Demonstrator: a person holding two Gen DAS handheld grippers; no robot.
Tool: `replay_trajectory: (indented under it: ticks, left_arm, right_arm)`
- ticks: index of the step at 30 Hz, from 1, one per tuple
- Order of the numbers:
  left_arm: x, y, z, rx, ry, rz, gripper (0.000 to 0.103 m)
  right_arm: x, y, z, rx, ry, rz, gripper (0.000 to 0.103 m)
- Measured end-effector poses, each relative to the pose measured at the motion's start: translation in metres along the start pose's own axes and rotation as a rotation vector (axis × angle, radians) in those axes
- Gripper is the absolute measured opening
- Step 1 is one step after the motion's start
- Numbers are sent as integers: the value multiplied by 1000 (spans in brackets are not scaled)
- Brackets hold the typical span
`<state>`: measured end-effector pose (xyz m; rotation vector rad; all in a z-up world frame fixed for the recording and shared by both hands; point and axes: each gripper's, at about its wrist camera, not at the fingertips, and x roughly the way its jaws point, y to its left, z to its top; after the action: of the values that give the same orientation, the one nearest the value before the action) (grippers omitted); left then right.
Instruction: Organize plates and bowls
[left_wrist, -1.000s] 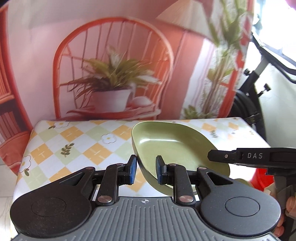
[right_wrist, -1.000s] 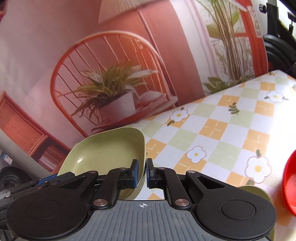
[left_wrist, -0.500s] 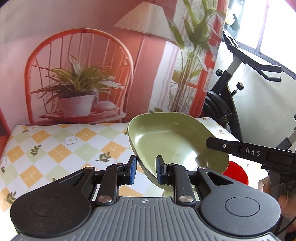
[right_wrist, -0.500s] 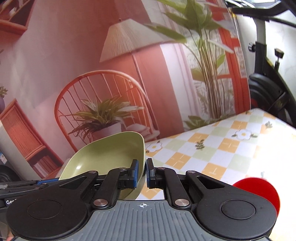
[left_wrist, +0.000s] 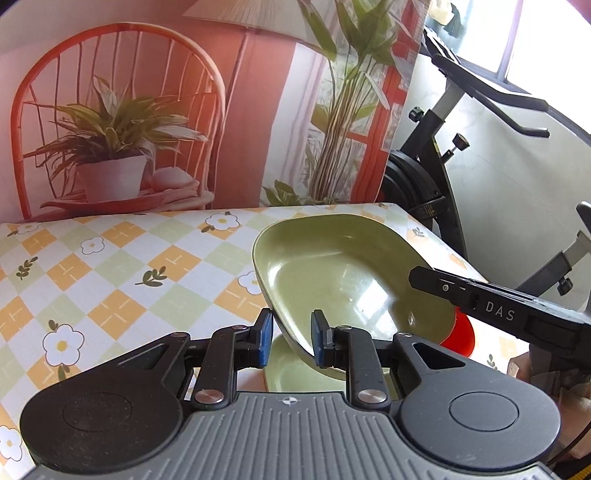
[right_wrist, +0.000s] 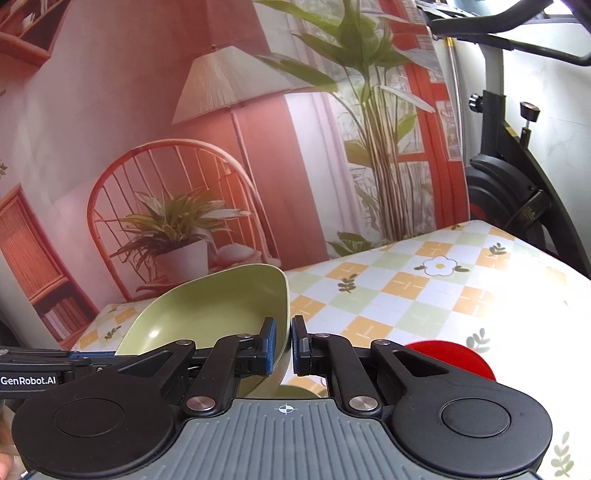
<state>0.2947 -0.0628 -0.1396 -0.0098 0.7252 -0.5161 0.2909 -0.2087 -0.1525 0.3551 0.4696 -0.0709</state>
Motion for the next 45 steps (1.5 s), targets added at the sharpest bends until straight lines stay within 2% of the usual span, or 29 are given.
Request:
replay_trajectory:
  ticks: [11,34,45]
  left_arm:
    - [7,1,-23,-89,19,-18,23]
    - [16,-1,-46,-59,57,47,23]
    - [24,-3,-53,-46,80,55,23]
  right_arm:
    - [-14,-14,-25,3,62,18,10]
    - [-6,-13,-61,-13,203,3,11]
    - [-4,-13,-68,-27,198,-15,10]
